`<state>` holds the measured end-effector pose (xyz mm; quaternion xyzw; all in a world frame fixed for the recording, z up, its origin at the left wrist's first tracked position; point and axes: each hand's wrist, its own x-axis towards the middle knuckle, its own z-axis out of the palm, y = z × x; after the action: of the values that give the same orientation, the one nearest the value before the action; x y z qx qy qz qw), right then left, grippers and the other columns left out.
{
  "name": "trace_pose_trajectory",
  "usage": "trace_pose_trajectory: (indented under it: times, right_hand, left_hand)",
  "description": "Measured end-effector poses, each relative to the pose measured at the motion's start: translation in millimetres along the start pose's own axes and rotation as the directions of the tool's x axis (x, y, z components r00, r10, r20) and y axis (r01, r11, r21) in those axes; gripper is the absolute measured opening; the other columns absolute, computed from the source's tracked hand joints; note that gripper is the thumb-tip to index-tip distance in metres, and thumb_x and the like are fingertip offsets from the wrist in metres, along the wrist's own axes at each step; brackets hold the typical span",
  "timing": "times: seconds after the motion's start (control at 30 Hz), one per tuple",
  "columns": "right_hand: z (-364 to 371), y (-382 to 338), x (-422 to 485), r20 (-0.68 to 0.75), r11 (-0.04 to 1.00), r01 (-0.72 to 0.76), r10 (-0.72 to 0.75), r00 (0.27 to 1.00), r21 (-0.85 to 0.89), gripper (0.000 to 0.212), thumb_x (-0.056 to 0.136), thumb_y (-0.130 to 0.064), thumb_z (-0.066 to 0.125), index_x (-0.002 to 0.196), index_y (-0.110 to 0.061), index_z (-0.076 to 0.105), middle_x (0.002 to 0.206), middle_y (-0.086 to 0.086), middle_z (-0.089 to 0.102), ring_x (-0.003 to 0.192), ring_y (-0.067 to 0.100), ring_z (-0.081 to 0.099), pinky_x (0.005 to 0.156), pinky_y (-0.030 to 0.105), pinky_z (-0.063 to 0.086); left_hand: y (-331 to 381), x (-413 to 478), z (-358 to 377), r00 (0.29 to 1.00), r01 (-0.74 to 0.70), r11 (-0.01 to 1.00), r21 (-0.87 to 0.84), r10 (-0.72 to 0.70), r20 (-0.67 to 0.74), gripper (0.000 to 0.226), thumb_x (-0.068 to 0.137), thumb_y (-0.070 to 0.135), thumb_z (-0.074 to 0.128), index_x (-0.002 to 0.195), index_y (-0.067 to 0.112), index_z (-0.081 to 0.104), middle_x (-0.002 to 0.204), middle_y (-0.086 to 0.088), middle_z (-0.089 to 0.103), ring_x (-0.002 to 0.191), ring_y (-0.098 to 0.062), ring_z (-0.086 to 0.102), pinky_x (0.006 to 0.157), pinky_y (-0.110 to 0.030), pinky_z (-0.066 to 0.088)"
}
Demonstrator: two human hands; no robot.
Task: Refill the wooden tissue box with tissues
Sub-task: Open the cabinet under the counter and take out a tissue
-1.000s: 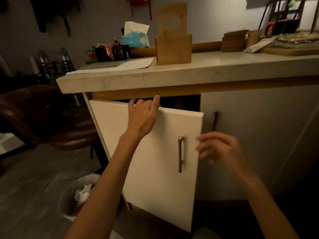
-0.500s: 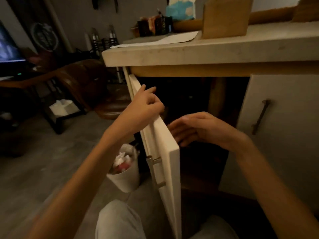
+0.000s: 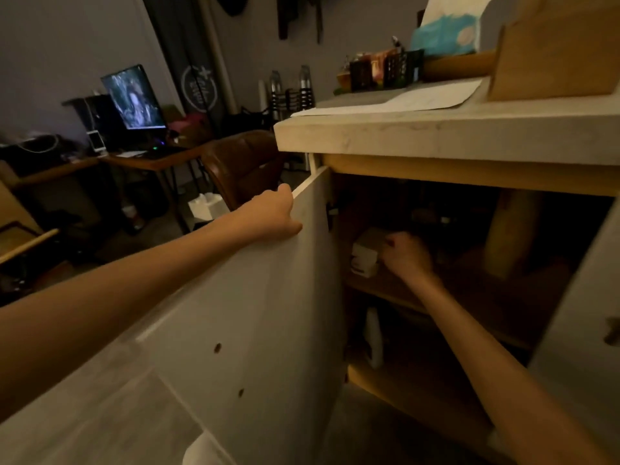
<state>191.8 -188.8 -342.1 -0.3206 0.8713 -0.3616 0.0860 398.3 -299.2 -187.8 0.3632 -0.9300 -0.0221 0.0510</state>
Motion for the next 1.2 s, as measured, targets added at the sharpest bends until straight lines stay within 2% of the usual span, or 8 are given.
trace_pose_trajectory:
  times: [0.13,0.27,0.47,0.6,0.77,0.9,1.07,1.2]
  right_hand:
    - [22.2,25.1,51.4,0.054,0.963,-0.194,0.187,0.981,0.186,0.039,0.1,-0.028,0.047,0.12,0.004,0.06,0.12,0.025,0.062,0.106,0.038,0.062,0.081,0.041,0.051]
    - [37.1,18.5,71.5,0.316,0.628,-0.458,0.332,0.889,0.629,0.055,0.1,-0.034,0.049,0.147,-0.011,0.034,0.148,0.017,0.041,0.13,0.035,0.046,0.095,0.044,0.049]
    - [39.5,25.4,90.6,0.509,0.488,-0.637,0.383,0.771,0.597,0.045,0.093,-0.022,0.064,0.133,-0.006,0.052,0.11,0.014,0.061,0.097,0.028,0.061,0.068,0.032,0.052]
    - [38.6,24.0,97.7,0.495,0.495,-0.658,0.434,0.753,0.567,0.044,0.09,-0.02,0.068,0.131,-0.007,0.055,0.086,0.011,0.054,0.072,0.022,0.053,0.062,0.029,0.049]
    - [42.2,6.5,94.4,0.436,0.503,-0.621,0.445,0.782,0.602,0.043,0.093,-0.022,0.064,0.131,-0.005,0.054,0.132,0.017,0.056,0.112,0.027,0.057,0.064,0.027,0.046]
    - [29.0,-8.7,72.3,0.421,0.517,-0.571,0.388,0.82,0.637,0.046,0.095,-0.022,0.061,0.135,-0.003,0.05,0.093,0.014,0.055,0.097,0.027,0.053,0.072,0.034,0.047]
    - [17.0,-5.0,14.1,0.41,0.425,-0.457,0.203,0.889,0.781,0.052,0.083,-0.025,0.075,0.128,-0.01,0.053,0.124,0.011,0.061,0.104,0.026,0.06,0.083,0.041,0.051]
    - [23.6,-12.2,-35.8,0.471,0.204,-0.477,0.079,0.879,0.855,0.051,0.09,-0.019,0.067,0.137,-0.011,0.048,0.135,0.017,0.056,0.125,0.035,0.053,0.104,0.055,0.043]
  left_hand:
    - [-8.2,12.2,6.8,0.997,-0.01,0.997,0.072,0.015,-0.077,0.051,0.087,0.041,0.067,0.121,0.01,0.045,0.094,-0.005,0.053,0.07,-0.014,0.05,0.051,-0.023,0.037]
    - [-11.8,13.9,7.8,0.995,-0.012,0.997,0.073,0.019,-0.103,0.048,0.087,0.041,0.068,0.117,0.01,0.047,0.079,0.002,0.045,0.063,-0.008,0.044,0.048,-0.021,0.033]
    - [-9.3,13.5,9.3,0.996,-0.02,0.998,0.054,0.024,-0.08,0.048,0.089,0.039,0.067,0.12,0.01,0.046,0.091,-0.003,0.05,0.076,-0.015,0.053,0.063,-0.027,0.045]
    - [-7.4,12.7,8.9,0.997,0.002,0.999,0.049,0.002,-0.08,0.047,0.089,0.038,0.066,0.121,0.01,0.045,0.091,-0.003,0.05,0.074,-0.014,0.052,0.061,-0.025,0.044]
    - [-7.0,11.2,8.1,0.997,-0.005,0.999,0.032,0.008,-0.082,0.047,0.09,0.036,0.066,0.123,0.01,0.045,0.09,-0.002,0.049,0.069,-0.011,0.049,0.054,-0.021,0.04]
    - [-7.2,11.4,6.7,0.996,-0.025,1.0,0.008,0.025,-0.081,0.049,0.09,0.036,0.066,0.125,0.009,0.045,0.094,-0.003,0.05,0.077,-0.015,0.053,0.059,-0.024,0.042]
    - [-6.5,7.9,8.2,0.997,-0.04,0.998,-0.044,0.037,-0.075,0.049,0.089,0.035,0.066,0.125,0.01,0.045,0.091,-0.002,0.048,0.066,-0.009,0.047,0.05,-0.021,0.036]
    - [-9.0,-3.0,-5.2,0.997,-0.016,0.986,-0.164,0.027,0.069,0.058,0.089,0.036,0.064,0.134,0.009,0.04,0.105,-0.007,0.053,0.076,-0.013,0.054,0.056,-0.023,0.044]
